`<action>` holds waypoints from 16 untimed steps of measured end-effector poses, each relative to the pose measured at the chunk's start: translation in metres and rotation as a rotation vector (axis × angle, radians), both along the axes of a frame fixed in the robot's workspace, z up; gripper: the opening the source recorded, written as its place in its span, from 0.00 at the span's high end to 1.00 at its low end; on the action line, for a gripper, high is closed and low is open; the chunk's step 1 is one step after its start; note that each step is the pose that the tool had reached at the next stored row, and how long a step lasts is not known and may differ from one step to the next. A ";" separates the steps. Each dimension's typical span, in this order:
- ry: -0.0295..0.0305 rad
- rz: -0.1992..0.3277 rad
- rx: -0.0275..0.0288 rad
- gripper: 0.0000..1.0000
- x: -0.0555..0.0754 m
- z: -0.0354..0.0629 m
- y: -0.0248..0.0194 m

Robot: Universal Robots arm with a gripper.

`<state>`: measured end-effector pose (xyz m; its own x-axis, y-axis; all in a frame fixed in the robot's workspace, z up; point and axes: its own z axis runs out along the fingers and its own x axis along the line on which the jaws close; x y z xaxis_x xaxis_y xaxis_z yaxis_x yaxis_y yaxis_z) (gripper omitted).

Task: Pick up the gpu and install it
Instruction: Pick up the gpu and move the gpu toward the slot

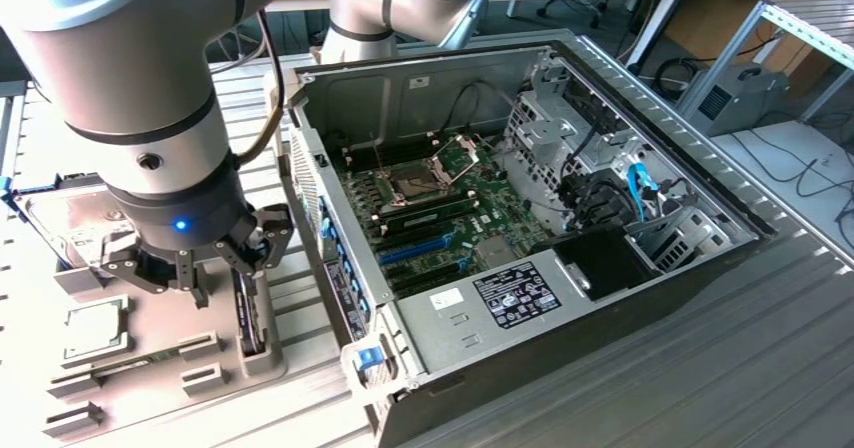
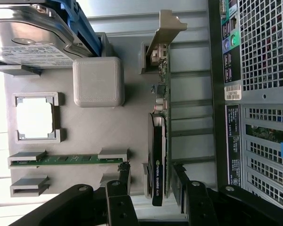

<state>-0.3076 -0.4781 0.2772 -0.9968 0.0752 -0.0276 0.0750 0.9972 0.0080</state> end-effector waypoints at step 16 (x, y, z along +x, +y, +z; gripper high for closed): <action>0.0000 0.000 0.0001 0.52 0.000 -0.0048 0.0000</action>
